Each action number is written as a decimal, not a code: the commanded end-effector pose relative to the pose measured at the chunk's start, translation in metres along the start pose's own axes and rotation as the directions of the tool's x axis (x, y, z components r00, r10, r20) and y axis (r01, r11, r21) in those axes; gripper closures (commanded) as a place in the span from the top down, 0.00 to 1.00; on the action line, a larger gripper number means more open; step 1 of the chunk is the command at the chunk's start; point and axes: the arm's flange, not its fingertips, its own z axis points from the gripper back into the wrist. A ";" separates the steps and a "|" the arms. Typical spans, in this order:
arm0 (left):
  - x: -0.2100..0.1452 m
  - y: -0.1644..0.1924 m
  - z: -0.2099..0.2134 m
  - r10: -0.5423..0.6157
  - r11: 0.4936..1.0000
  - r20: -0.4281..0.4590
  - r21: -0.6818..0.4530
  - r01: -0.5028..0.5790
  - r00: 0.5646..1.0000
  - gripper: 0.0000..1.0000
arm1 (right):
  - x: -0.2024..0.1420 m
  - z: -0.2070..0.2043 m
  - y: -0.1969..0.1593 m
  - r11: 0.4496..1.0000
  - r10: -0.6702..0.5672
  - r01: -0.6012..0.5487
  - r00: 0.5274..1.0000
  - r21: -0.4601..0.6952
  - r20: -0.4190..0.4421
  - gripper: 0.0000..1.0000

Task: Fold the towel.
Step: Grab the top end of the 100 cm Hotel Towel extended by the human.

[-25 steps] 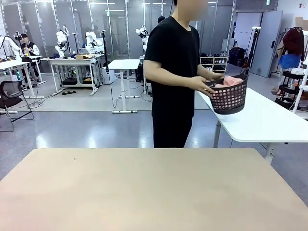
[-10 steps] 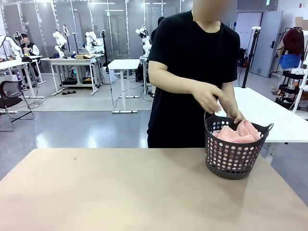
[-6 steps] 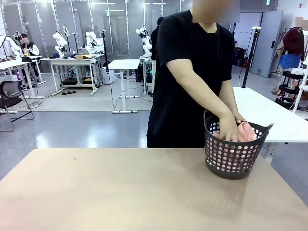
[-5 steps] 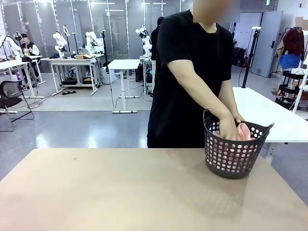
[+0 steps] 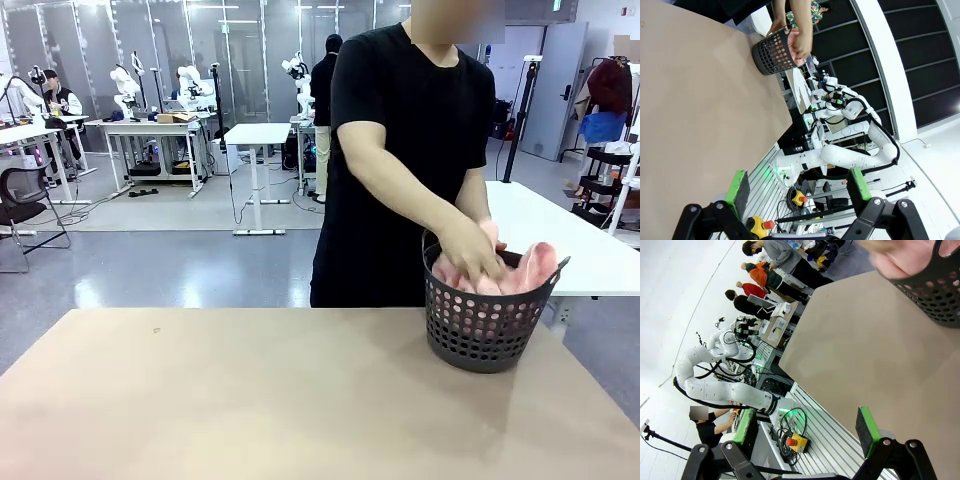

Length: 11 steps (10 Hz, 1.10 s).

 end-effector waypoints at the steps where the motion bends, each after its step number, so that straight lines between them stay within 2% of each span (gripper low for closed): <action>1: -0.001 0.001 0.001 -0.019 1.000 -0.002 -0.009 0.019 1.000 1.00 | 0.002 0.001 0.001 1.000 0.018 -0.018 1.000 0.014 0.012 1.00; 11: -0.001 0.001 0.001 -0.019 1.000 -0.002 -0.009 0.019 1.000 1.00 | 0.002 0.001 0.001 1.000 0.018 -0.018 1.000 0.014 0.012 1.00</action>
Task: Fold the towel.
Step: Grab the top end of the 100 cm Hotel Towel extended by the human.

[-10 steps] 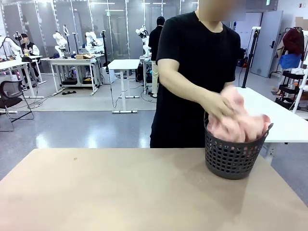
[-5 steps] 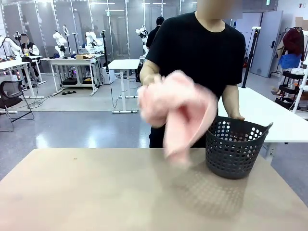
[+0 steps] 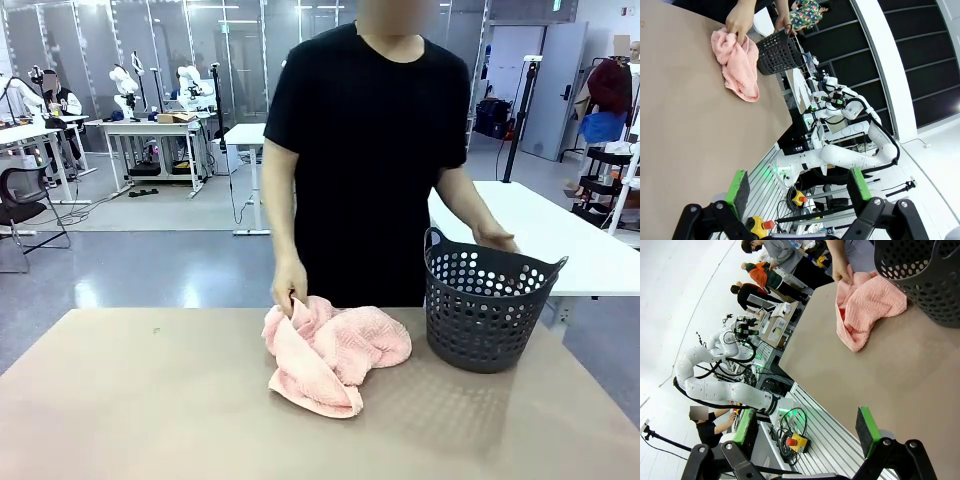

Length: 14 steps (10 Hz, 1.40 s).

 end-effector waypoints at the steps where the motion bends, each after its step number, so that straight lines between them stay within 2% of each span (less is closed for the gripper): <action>1: -0.001 0.001 0.001 -0.019 1.000 -0.002 -0.009 0.019 1.000 1.00 | 0.002 0.001 0.001 1.000 0.018 -0.018 1.000 0.014 0.012 1.00; 14: -0.001 0.001 0.001 -0.019 1.000 -0.002 -0.009 0.019 1.000 1.00 | 0.002 0.001 0.001 1.000 0.018 -0.018 1.000 0.014 0.012 1.00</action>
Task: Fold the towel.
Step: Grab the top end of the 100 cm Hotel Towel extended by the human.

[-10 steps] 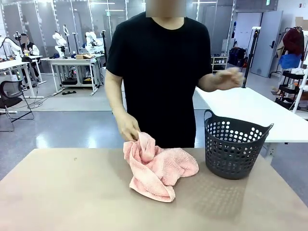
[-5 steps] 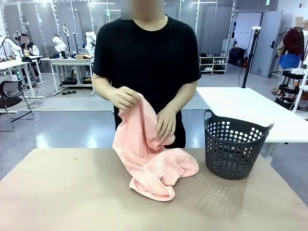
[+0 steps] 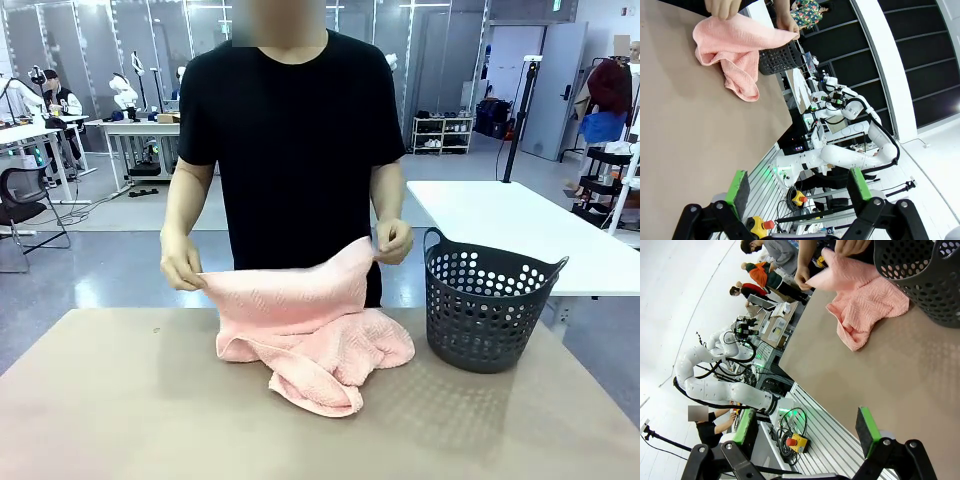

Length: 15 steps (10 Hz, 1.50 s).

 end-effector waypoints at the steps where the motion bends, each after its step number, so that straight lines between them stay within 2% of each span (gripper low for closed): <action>1: -0.001 0.001 0.001 -0.019 1.000 -0.002 -0.009 0.019 1.000 1.00 | 0.002 0.001 0.001 1.000 0.018 -0.018 1.000 0.014 0.012 1.00; 15: -0.001 0.001 0.001 -0.019 1.000 -0.002 -0.009 0.019 1.000 1.00 | 0.002 0.001 0.001 1.000 0.018 -0.018 1.000 0.014 0.012 1.00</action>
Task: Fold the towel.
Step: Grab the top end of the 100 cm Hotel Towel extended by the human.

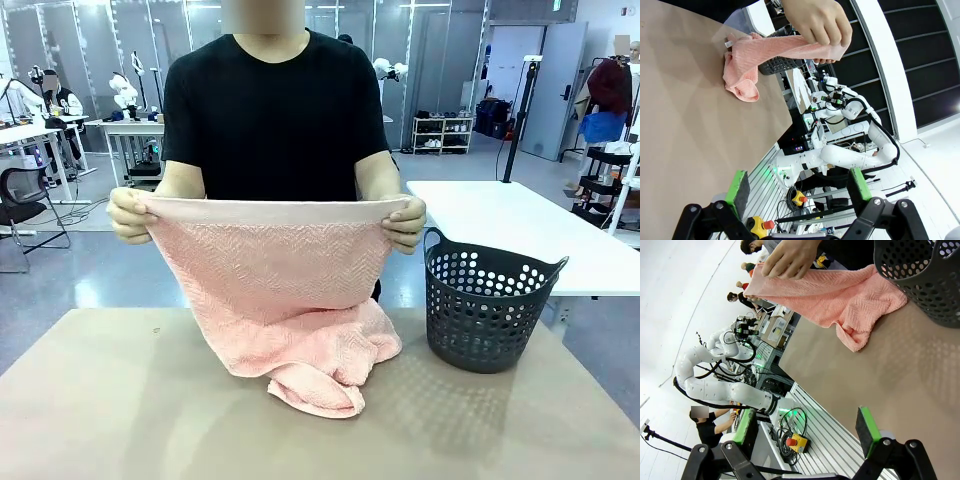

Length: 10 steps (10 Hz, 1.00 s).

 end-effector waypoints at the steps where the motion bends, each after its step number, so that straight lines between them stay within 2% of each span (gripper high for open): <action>1: -0.001 0.001 0.001 -0.019 1.000 -0.002 -0.009 0.019 1.000 1.00 | 0.002 0.001 0.001 1.000 0.018 -0.018 1.000 0.014 0.012 1.00; 2: 0.000 0.000 0.000 0.000 1.000 0.000 0.000 0.000 1.000 1.00 | 0.000 0.000 0.000 1.000 0.000 0.000 1.000 0.000 0.000 1.00; 4: 0.010 -0.041 -0.003 -0.171 0.976 -0.083 0.124 0.180 0.982 1.00 | 0.015 0.011 0.031 0.980 0.178 -0.181 0.983 -0.086 -0.049 1.00; 6: 0.028 -0.101 -0.020 -0.324 0.894 -0.220 0.247 0.373 0.920 1.00 | 0.046 0.003 0.083 0.896 0.355 -0.393 0.914 -0.208 -0.197 1.00; 7: 0.036 -0.135 -0.039 -0.380 0.828 -0.314 0.303 0.471 0.870 1.00 | 0.063 -0.011 0.117 0.831 0.442 -0.507 0.852 -0.228 -0.279 1.00; 8: 0.040 -0.166 -0.062 -0.424 0.735 -0.420 0.358 0.576 0.802 1.00 | 0.077 -0.027 0.147 0.751 0.514 -0.616 0.771 -0.237 -0.376 1.00; 9: 0.043 -0.197 -0.090 -0.455 0.644 -0.532 0.358 0.676 0.714 1.00 | 0.089 -0.045 0.176 0.643 0.577 -0.725 0.670 -0.246 -0.467 1.00; 10: 0.042 -0.226 -0.116 -0.477 0.548 -0.607 0.360 0.755 0.636 1.00 | 0.096 -0.063 0.205 0.542 0.622 -0.812 0.560 -0.216 -0.547 1.00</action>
